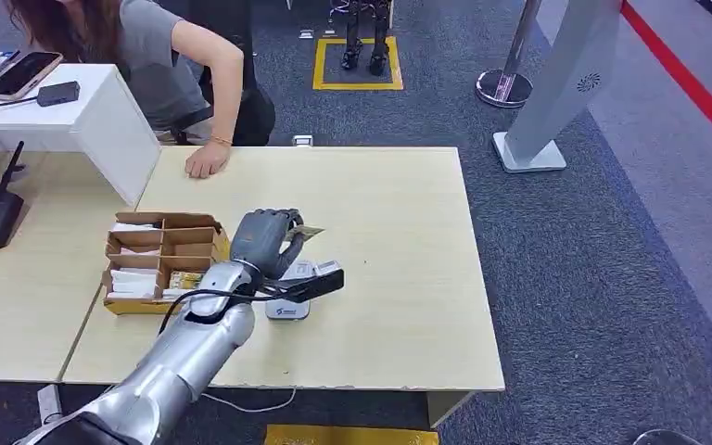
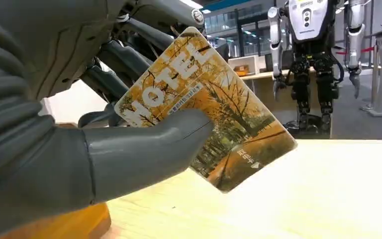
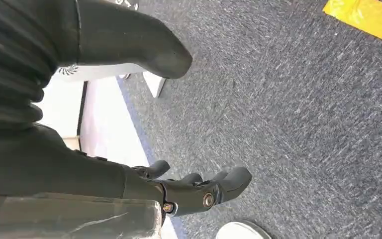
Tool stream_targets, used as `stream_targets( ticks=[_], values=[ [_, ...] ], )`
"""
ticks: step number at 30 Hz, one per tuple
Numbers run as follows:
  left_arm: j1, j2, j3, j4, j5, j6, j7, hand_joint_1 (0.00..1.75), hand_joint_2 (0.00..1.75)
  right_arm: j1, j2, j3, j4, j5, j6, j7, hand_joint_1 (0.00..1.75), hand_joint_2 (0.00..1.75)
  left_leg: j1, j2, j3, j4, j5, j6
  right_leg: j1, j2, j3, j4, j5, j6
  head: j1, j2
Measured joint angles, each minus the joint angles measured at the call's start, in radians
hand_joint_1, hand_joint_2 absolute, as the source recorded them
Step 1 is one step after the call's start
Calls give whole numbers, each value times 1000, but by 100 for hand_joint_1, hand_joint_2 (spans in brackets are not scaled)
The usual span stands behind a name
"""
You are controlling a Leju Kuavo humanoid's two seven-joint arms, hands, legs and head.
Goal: Pass the card to the sensor for recognition and then transmit it.
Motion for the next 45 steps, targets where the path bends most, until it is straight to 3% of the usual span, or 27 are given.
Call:
stream_targets(
  ticks=[18, 31, 36, 45],
  values=[
    [-7, -5, -28, 48, -6, -24, 0, 175, 175, 0, -2, 6, 0, 2, 0, 0, 0, 175, 0, 0, 0, 0, 0, 0, 0, 0, 0, 0, 0, 0, 0, 0],
    [-40, -5, -84, 109, -134, -104, 163, 175, 175, 8, -2, 6, 0, -11, 0, 7, 0, 175, 0, 0, 0, 0, 0, 0, 0, 0, 0, 0, 0, 0, 0, 0],
    [-57, -12, -103, 135, -142, -157, 175, 175, 175, 8, -2, 7, 0, -11, 0, 11, 0, 175, 0, 0, 0, 0, 0, 0, 0, 0, 0, 0, 0, 0, 0, 0],
    [-64, -14, -105, 156, -143, -164, 176, 175, 175, 8, -2, 7, 0, -11, 0, 11, 0, 175, 0, 0, 0, 0, 0, 0, 0, 0, 0, 0, 0, 0, 0, 0]
  ],
)
